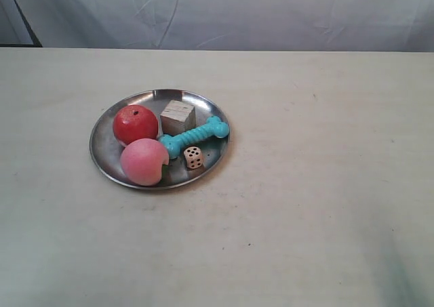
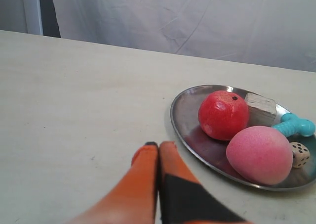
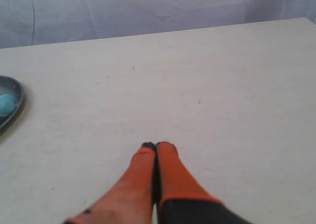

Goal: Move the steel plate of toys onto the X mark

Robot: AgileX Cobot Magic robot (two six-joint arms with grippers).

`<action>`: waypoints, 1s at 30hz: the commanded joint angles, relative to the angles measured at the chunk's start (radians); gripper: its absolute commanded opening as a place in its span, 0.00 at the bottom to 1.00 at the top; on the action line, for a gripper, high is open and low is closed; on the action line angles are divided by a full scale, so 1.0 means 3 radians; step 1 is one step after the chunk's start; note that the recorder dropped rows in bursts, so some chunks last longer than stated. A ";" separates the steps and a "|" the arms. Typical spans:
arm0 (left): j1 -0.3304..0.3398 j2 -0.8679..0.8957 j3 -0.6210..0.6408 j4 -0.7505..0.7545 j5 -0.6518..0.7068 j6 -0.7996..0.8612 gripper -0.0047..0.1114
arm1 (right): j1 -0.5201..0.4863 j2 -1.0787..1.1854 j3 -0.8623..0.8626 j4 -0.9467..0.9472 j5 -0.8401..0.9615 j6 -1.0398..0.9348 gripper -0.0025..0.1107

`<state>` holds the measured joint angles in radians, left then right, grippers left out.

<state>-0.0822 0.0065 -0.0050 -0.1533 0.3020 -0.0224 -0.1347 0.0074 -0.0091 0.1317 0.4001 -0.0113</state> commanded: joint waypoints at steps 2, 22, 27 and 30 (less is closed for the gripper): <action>0.0004 -0.0022 0.0017 0.0012 -0.0050 0.0006 0.04 | -0.0016 -0.0025 0.0016 0.0008 -0.0018 -0.0008 0.02; 0.0004 -0.0022 0.0017 0.0013 -0.0065 0.0006 0.04 | -0.0016 -0.0025 0.0016 0.0008 -0.0018 -0.0008 0.02; 0.0004 -0.0022 0.0017 0.0013 -0.0257 0.0006 0.04 | -0.0016 -0.0025 0.0016 0.0008 -0.0018 -0.0008 0.02; 0.0004 -0.0022 0.0017 0.0029 -0.0333 0.0006 0.04 | -0.0016 -0.0025 0.0016 0.0004 -0.0025 -0.0008 0.02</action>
<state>-0.0822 0.0065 -0.0050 -0.1513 0.2426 -0.0224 -0.1347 0.0074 -0.0091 0.1337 0.4001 -0.0113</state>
